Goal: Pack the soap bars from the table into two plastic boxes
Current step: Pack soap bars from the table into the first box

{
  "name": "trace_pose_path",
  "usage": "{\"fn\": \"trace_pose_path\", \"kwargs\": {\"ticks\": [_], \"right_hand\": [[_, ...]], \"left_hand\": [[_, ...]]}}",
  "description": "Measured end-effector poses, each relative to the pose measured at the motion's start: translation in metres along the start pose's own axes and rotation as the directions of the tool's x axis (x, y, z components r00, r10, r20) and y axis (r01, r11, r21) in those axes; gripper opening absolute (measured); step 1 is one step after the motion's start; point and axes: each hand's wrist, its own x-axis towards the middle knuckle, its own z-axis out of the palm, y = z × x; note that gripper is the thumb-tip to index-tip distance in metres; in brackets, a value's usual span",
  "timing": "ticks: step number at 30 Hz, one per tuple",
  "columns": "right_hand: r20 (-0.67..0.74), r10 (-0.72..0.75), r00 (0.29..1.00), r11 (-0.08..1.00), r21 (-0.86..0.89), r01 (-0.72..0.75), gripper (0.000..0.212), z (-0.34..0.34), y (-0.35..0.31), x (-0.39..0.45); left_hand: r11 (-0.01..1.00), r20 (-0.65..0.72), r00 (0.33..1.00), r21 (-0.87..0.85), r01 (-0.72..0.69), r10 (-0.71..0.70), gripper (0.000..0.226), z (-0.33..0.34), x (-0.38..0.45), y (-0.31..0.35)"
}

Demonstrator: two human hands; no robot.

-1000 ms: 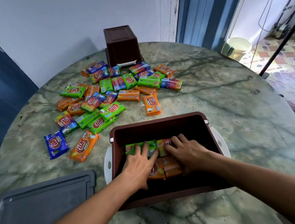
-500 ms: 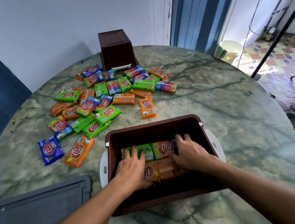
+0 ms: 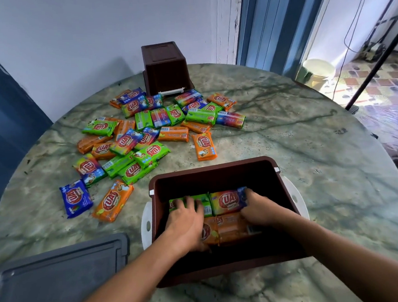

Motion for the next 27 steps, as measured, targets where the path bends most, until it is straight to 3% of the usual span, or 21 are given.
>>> {"fn": "trace_pose_path", "kwargs": {"ticks": [3,7,11,13,17,22,27], "right_hand": [[0.006,-0.074,0.997,0.987,-0.143,0.074,0.048,-0.004,-0.004,-0.008],[-0.133,-0.256,0.958,0.953,-0.200,0.227,0.042,-0.025,-0.016,-0.021],[-0.280,-0.350,0.894,0.936,-0.124,0.328,0.024,-0.067,-0.024,-0.025],[-0.304,-0.362,0.881,0.932,-0.120,0.341,0.018,-0.083,-0.026,-0.022],[-0.331,-0.390,0.859,0.921,-0.155,0.358,0.027,-0.113,-0.025,-0.005],[-0.187,-0.433,0.882,0.879,-0.303,0.367,0.042,-0.136,-0.024,0.031],[0.265,-0.383,0.885,0.760,-0.454,0.465,0.052,-0.115,-0.031,0.062]], "left_hand": [[0.986,0.056,0.996,-0.157,-0.065,0.074,0.101,-0.016,-0.005,-0.015],[0.889,-0.166,0.968,-0.391,-0.238,0.186,0.066,-0.041,-0.024,-0.043],[0.769,-0.379,0.925,-0.589,-0.250,0.011,0.047,-0.061,-0.034,-0.075],[0.761,-0.407,0.912,-0.605,-0.233,-0.044,0.038,-0.064,-0.032,-0.092],[0.758,-0.387,0.912,-0.633,-0.156,-0.135,0.040,-0.076,-0.028,-0.109],[0.797,-0.300,0.924,-0.605,0.006,-0.235,0.049,-0.074,-0.016,-0.114],[0.798,-0.200,0.953,-0.599,0.065,-0.227,0.053,-0.060,0.001,-0.100]]}}
